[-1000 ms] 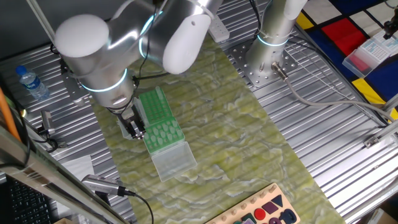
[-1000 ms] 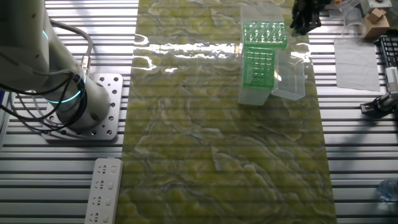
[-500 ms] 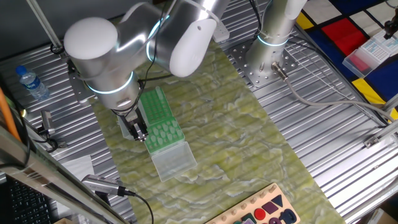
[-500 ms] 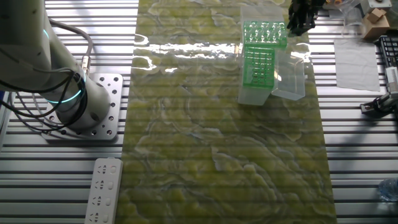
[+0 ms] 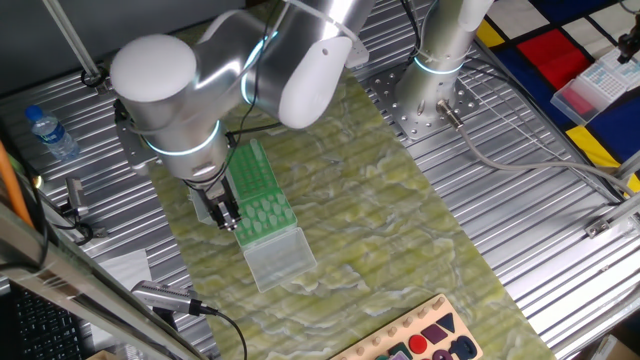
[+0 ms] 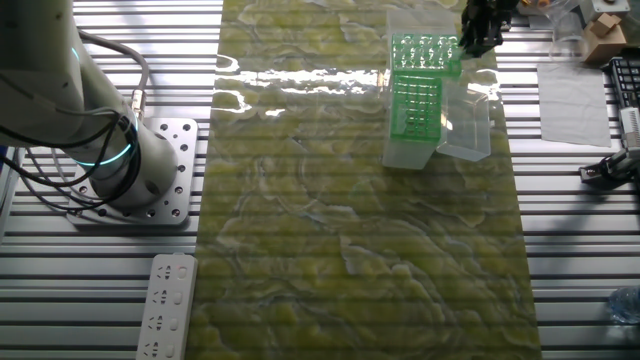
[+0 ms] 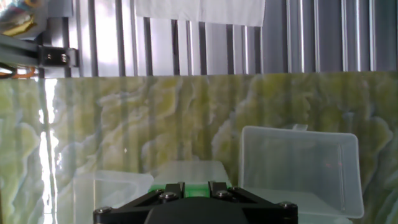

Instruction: Transfer all large pipette tips from one holder to another

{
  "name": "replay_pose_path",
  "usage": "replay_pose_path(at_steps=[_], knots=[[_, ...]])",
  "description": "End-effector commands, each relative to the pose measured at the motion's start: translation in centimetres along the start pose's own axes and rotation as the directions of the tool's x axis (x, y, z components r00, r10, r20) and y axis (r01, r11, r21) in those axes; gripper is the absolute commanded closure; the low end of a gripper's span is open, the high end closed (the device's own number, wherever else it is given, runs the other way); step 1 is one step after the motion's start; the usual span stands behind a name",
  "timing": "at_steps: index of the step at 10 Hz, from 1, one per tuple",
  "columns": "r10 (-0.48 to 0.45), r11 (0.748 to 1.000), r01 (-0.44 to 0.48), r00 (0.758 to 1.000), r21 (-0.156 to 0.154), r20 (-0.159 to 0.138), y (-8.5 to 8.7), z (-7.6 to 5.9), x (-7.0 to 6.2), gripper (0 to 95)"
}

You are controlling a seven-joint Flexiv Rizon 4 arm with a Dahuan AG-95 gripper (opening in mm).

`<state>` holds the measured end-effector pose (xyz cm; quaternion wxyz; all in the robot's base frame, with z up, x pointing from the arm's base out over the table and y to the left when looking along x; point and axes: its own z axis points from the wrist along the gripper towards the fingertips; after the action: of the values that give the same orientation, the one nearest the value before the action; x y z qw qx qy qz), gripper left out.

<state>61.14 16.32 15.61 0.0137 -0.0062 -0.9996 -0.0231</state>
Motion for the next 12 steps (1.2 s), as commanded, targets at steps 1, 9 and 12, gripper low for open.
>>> replay_pose_path(at_steps=[1,9,12], knots=[[-0.003,1.0,0.003,1.0,0.002,0.001,-0.1,0.1,0.1,76.0],[-0.03,1.0,0.03,1.0,0.006,0.001,0.1,-0.6,0.3,95.0],[-0.095,0.995,0.095,0.995,0.007,-0.003,0.3,-4.8,0.9,95.0]])
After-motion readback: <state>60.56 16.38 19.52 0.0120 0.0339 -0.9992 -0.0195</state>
